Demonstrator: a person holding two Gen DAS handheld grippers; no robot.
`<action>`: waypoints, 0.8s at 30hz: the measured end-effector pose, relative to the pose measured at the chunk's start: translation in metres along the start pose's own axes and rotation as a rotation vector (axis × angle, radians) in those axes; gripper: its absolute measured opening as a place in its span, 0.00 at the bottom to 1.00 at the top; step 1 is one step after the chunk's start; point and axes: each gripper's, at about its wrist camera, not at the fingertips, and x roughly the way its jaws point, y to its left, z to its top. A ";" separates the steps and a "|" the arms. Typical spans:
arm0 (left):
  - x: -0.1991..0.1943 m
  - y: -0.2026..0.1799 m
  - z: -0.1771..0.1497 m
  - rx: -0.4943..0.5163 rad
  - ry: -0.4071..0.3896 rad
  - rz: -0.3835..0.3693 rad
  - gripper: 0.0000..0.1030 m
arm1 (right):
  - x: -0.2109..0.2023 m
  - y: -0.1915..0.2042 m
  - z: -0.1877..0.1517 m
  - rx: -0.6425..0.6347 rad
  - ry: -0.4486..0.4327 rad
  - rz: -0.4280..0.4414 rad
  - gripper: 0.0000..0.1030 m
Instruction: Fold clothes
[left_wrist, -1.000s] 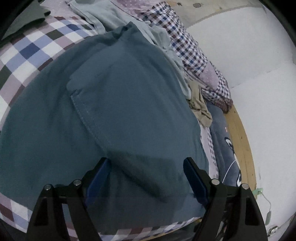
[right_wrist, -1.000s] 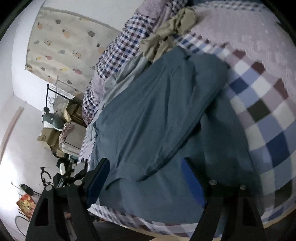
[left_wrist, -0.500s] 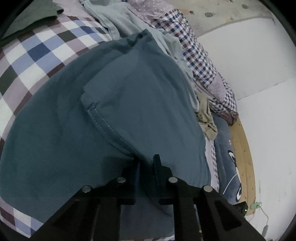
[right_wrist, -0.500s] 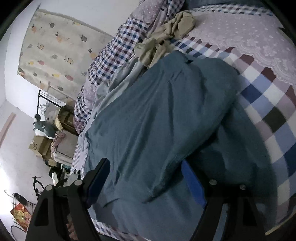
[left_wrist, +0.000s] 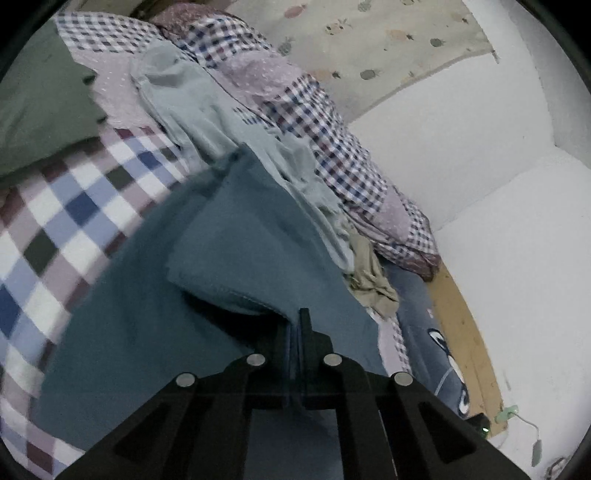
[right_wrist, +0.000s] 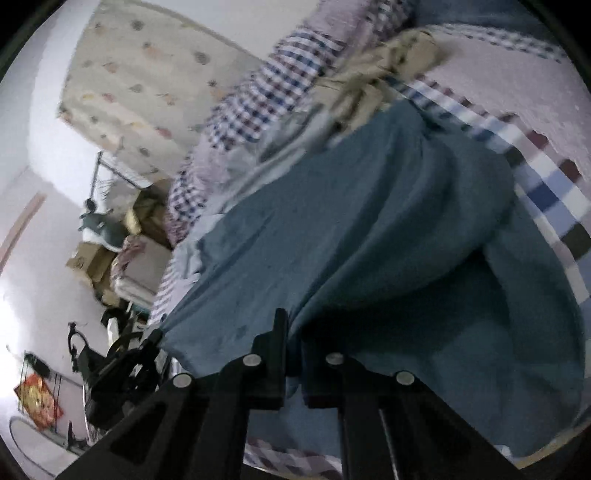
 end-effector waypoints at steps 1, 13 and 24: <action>0.007 0.011 -0.001 -0.043 0.033 0.041 0.02 | 0.010 -0.006 -0.003 0.003 0.039 -0.027 0.04; 0.030 0.029 -0.003 -0.037 0.141 0.169 0.02 | -0.038 -0.052 0.011 -0.070 0.061 -0.262 0.40; 0.029 0.034 -0.007 -0.068 0.139 0.166 0.03 | -0.054 -0.083 0.046 -0.179 0.055 -0.401 0.42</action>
